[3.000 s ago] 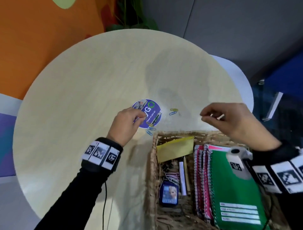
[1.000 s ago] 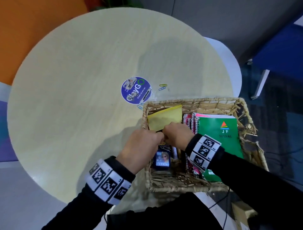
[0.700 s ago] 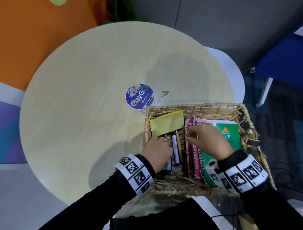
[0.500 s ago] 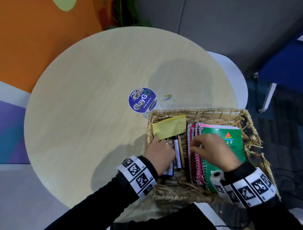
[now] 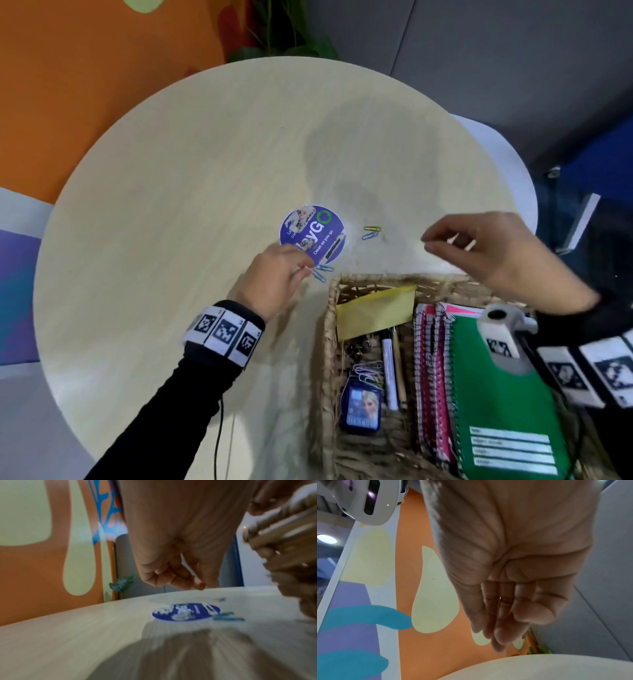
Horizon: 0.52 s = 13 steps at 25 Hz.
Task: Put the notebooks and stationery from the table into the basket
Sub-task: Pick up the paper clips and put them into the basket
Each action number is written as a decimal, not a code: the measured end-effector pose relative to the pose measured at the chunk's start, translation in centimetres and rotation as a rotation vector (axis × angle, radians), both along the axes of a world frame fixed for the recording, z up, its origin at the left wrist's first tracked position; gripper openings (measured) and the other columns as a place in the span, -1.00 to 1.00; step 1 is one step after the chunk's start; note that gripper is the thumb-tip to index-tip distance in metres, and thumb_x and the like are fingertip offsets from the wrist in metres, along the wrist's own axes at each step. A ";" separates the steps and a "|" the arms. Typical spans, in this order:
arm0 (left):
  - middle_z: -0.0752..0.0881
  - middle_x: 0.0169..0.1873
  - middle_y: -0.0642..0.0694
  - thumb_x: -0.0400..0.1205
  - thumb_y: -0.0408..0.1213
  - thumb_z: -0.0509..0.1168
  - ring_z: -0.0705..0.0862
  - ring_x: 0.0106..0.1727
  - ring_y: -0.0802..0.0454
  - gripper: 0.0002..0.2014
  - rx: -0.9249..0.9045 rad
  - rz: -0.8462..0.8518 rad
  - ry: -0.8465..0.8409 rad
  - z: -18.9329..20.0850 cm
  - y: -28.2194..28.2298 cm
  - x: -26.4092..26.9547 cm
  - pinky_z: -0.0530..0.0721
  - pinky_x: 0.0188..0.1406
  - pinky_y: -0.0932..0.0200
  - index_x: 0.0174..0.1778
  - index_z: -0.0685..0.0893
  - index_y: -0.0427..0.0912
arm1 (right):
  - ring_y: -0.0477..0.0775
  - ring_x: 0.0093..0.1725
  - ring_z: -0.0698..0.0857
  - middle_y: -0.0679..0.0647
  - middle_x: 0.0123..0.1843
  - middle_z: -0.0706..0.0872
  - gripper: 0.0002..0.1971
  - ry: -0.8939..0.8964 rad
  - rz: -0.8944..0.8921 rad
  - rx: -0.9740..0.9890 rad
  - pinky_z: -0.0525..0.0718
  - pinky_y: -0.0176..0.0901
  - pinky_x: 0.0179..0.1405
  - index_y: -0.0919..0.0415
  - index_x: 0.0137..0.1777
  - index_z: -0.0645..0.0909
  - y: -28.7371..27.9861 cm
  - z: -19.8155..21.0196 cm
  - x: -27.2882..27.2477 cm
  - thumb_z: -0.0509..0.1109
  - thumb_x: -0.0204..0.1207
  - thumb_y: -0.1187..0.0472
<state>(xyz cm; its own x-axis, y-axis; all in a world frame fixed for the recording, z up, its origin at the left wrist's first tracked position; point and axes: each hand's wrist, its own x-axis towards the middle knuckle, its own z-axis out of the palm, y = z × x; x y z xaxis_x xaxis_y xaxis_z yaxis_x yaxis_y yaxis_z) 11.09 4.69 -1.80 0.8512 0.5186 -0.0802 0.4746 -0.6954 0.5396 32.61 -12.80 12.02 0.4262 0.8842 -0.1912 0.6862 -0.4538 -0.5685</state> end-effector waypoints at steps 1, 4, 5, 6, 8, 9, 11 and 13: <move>0.80 -0.06 -0.10 0.53 -0.27 0.41 0.70 0.00 -0.14 -0.87 0.004 -0.065 0.042 -0.8 0.1 0.5 0.65 0.04 0.08 -0.04 0.79 -0.13 | -0.35 -0.34 0.65 -0.33 -0.48 0.70 -0.95 -0.045 0.036 -0.010 0.51 -0.64 -0.31 0.03 -0.14 0.75 1.6 0.2 1.1 0.46 0.44 0.16; 0.80 -0.14 -0.12 0.51 -0.26 0.38 0.71 -0.06 -0.15 -0.86 0.002 -0.178 0.026 -2.1 0.5 1.7 0.69 -0.06 0.02 -0.10 0.83 -0.13 | -0.11 -0.37 0.66 -0.02 -0.25 0.81 -0.92 -0.174 0.153 -0.037 0.51 -0.40 -0.27 0.14 -0.09 0.76 5.7 -0.3 4.0 0.44 0.47 0.21; 0.79 -0.17 -0.10 0.51 -0.25 0.38 0.70 -0.08 -0.12 -0.87 0.005 -0.201 0.024 -2.3 0.7 1.9 0.70 -0.09 0.01 -0.13 0.83 -0.12 | -0.03 -0.34 0.66 0.04 -0.20 0.83 -0.91 -0.208 0.196 -0.055 0.52 -0.32 -0.20 0.17 -0.08 0.76 6.8 -0.8 4.7 0.43 0.48 0.23; 0.78 -0.18 -0.07 0.51 -0.23 0.38 0.69 -0.09 -0.09 -0.87 0.001 -0.219 0.035 -2.7 0.9 2.0 0.70 -0.12 -0.01 -0.14 0.83 -0.09 | -0.01 -0.31 0.65 0.06 -0.18 0.83 -0.90 -0.226 0.234 -0.085 0.54 -0.25 -0.15 0.19 -0.07 0.75 7.8 -1.5 5.2 0.42 0.49 0.24; 0.75 -0.17 -0.05 0.53 -0.16 0.33 0.66 -0.07 -0.08 -0.83 -0.007 -0.260 0.068 -3.5 1.2 2.1 0.69 -0.13 -0.06 -0.15 0.83 -0.08 | -0.02 -0.28 0.61 0.08 -0.14 0.84 -0.89 -0.231 0.295 -0.145 0.54 -0.21 -0.11 0.20 -0.05 0.75 9.3 -3.2 5.8 0.40 0.49 0.25; 0.75 -0.16 -0.06 0.53 -0.15 0.32 0.65 -0.06 -0.09 -0.81 -0.003 -0.286 0.094 -3.7 1.3 2.2 0.68 -0.13 -0.08 -0.14 0.83 -0.09 | -0.03 -0.27 0.60 0.08 -0.13 0.84 -0.88 -0.227 0.327 -0.175 0.55 -0.20 -0.10 0.20 -0.05 0.75 9.9 -4.2 5.8 0.39 0.49 0.26; 0.75 -0.16 -0.07 0.55 -0.19 0.36 0.66 -0.06 -0.10 -0.85 0.067 -0.347 0.138 -3.8 1.2 2.5 0.69 -0.12 -0.09 -0.13 0.82 -0.12 | -0.01 -0.24 0.62 0.09 -0.11 0.84 -0.87 -0.212 0.421 -0.251 0.59 -0.15 -0.09 0.21 -0.05 0.74 10.7 -6.0 5.1 0.37 0.50 0.26; 0.76 -0.22 -0.08 0.51 -0.28 0.42 0.68 -0.13 -0.11 -0.93 0.166 -0.380 0.135 -3.7 1.0 2.7 0.73 -0.22 -0.04 -0.18 0.81 -0.16 | 0.09 -0.16 0.69 0.11 -0.08 0.83 -0.85 -0.205 0.550 -0.346 0.64 -0.07 -0.07 0.20 -0.04 0.72 11.5 -7.6 3.7 0.33 0.52 0.24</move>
